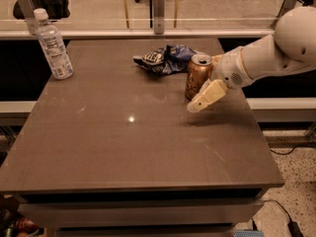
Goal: Move orange can near blue plastic bottle
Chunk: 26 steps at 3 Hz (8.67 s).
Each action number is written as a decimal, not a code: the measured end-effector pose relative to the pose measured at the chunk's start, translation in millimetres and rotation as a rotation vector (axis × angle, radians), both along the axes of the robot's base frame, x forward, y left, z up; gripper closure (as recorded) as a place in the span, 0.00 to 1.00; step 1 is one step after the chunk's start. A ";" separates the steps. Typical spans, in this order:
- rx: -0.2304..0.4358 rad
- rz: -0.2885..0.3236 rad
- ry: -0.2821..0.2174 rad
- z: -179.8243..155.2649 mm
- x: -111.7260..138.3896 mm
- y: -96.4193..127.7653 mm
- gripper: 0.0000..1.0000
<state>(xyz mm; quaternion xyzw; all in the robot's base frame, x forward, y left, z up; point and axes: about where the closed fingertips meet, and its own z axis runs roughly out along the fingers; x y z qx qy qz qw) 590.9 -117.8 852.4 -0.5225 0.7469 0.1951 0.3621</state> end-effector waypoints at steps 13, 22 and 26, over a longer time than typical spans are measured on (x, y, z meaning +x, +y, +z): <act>0.030 0.422 -0.233 125.2 37.8 160.9 1.00; 0.081 0.250 0.045 22.3 95.6 347.9 1.00; 0.043 0.194 -0.016 8.7 105.4 350.0 0.13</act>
Offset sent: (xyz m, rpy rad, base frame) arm 0.0167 -0.0211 -0.0055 0.0592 -0.0007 -0.0458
